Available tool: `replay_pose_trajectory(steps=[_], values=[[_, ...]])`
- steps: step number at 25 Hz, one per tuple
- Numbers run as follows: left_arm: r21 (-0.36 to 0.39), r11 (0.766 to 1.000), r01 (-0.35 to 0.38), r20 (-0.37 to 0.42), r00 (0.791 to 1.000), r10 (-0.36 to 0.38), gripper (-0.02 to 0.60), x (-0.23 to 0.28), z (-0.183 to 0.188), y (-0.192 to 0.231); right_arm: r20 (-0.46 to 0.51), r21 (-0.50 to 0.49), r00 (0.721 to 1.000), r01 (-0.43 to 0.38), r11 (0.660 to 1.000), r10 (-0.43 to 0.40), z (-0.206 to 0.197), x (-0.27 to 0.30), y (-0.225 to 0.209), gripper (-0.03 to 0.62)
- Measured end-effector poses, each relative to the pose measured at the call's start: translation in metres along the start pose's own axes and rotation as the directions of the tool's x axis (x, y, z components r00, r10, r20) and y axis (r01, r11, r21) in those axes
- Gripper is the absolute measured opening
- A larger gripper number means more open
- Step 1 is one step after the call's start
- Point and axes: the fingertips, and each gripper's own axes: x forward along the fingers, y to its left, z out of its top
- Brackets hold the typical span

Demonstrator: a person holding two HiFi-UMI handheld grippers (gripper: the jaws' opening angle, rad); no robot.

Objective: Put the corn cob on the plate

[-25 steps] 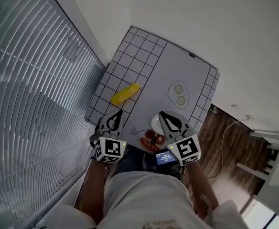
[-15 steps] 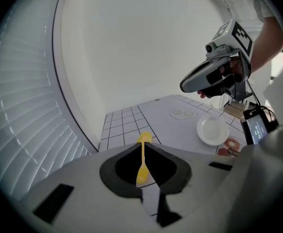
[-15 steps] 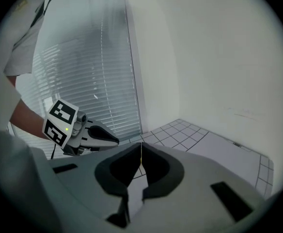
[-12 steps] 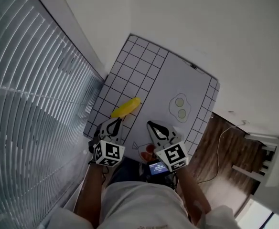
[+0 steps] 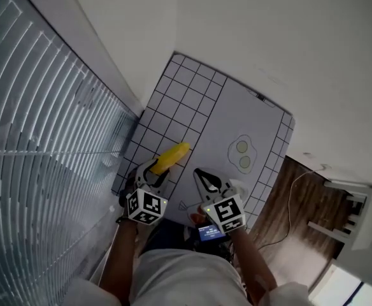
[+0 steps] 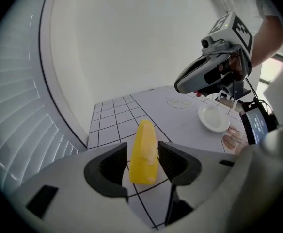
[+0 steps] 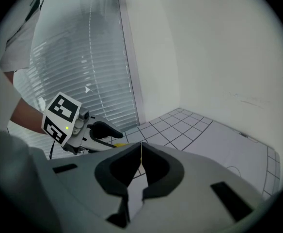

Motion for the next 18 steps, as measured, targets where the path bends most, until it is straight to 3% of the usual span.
replay_pose_trajectory(steps=[4,11,18], values=[[0.023,0.999,0.045,-0.015,0.999,-0.045,0.228,0.010,-0.006,0.003,-0.025,0.011,1.000,-0.009,1.000,0.010,-0.005,0.010,0.005,0.008],[-0.014,0.987,0.162,-0.065,0.985,-0.163,0.280,0.031,-0.013,-0.003,-0.053,0.022,0.999,-0.012,1.000,0.013,-0.007,0.021,0.013,0.008],[-0.014,0.972,0.234,-0.125,0.964,-0.234,0.287,0.046,-0.016,-0.003,-0.066,0.054,0.998,-0.005,0.999,0.009,-0.008,0.019,0.011,0.008]])
